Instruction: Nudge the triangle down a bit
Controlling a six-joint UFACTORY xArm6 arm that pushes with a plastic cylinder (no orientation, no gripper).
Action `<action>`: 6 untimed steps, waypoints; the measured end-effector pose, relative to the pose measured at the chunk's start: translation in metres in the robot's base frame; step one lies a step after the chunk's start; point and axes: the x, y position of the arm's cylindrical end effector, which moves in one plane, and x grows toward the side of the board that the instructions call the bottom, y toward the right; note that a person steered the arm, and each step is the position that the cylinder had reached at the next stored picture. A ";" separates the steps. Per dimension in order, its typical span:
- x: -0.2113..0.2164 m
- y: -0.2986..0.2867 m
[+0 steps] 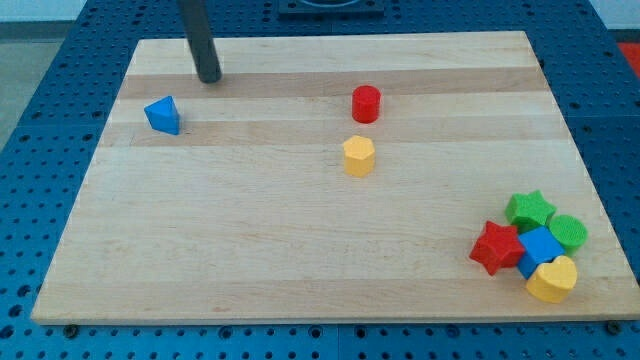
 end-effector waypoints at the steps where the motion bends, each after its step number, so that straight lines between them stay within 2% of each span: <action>1: 0.000 -0.031; 2: 0.009 -0.031; 4: 0.072 -0.033; 6: 0.073 -0.033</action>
